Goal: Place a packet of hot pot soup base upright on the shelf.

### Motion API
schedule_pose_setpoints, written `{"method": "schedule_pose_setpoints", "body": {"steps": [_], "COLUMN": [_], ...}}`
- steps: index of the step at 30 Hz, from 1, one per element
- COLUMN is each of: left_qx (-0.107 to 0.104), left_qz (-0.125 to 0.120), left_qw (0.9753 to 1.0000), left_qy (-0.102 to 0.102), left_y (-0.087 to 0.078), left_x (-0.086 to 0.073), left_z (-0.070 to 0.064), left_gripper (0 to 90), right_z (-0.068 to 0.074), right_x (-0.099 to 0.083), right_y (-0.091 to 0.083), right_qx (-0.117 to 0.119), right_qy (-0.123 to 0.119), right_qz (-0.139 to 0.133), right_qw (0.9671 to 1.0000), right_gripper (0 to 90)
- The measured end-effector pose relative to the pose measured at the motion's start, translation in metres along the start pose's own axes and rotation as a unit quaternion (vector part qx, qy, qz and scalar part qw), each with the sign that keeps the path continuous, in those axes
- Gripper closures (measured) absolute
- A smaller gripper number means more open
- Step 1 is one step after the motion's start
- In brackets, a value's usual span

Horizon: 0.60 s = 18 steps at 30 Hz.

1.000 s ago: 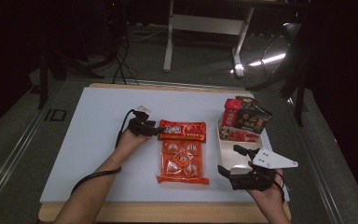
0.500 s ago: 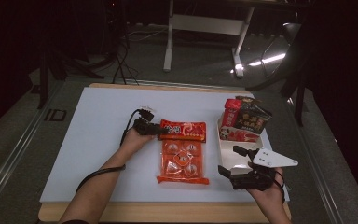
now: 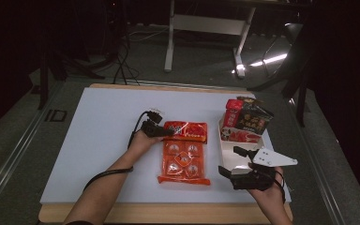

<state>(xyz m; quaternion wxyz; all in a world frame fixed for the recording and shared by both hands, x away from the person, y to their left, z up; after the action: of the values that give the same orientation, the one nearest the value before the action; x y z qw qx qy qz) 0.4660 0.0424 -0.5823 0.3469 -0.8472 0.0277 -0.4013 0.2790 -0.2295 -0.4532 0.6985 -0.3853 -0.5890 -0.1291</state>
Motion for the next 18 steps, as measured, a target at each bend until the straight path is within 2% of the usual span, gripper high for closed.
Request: {"method": "schedule_pose_setpoints", "body": {"steps": [2, 4, 5, 7, 12, 18], "left_qx": [0.012, 0.014, 0.016, 0.017, 0.005, 0.001], "left_qz": [0.004, 0.005, -0.003, -0.016, -0.046, -0.074], "left_qw": [0.9999, 0.9998, 0.9996, 0.9994, 0.9986, 0.9958], "left_qy": [0.011, 0.013, 0.021, 0.028, 0.026, 0.054], "left_y": [-0.001, -0.002, -0.004, -0.008, -0.023, -0.045], "left_x": [0.001, 0.002, 0.002, 0.003, 0.006, 0.014], "left_z": [-0.003, -0.004, -0.006, -0.009, -0.017, -0.037], "left_gripper": [89.1, 89.2, 89.5, 89.5, 89.6, 89.6], "right_z": [0.0, 0.0, -0.001, -0.001, -0.003, -0.003], "right_x": [0.0, 0.0, 0.0, 0.0, 0.0, 0.001], "right_y": [0.0, 0.001, 0.001, 0.001, 0.0, 0.001], "right_qx": [-0.002, -0.001, 0.0, -0.004, -0.01, -0.007], "right_qy": [-0.001, -0.001, 0.002, 0.001, 0.003, 0.005], "right_qz": [0.001, 0.003, 0.002, 0.004, 0.002, 0.008], "right_qw": [1.0, 1.0, 1.0, 1.0, 0.9999, 0.9999], "right_gripper": [10.7, 10.9, 13.5, 13.3, 13.2, 10.5]}}
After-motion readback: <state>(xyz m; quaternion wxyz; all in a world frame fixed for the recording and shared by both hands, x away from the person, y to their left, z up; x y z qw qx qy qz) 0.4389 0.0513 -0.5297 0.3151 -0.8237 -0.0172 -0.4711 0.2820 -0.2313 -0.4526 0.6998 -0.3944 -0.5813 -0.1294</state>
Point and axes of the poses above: each handheld gripper's, and its own axes: y roughly forward along the jaws, x roughly out of its top, z roughly to its left, the point moved 5 cm from there along y, roughly forward along the jaws, and after that the axes turned 6 degrees about -x, right-handed, at the moved point
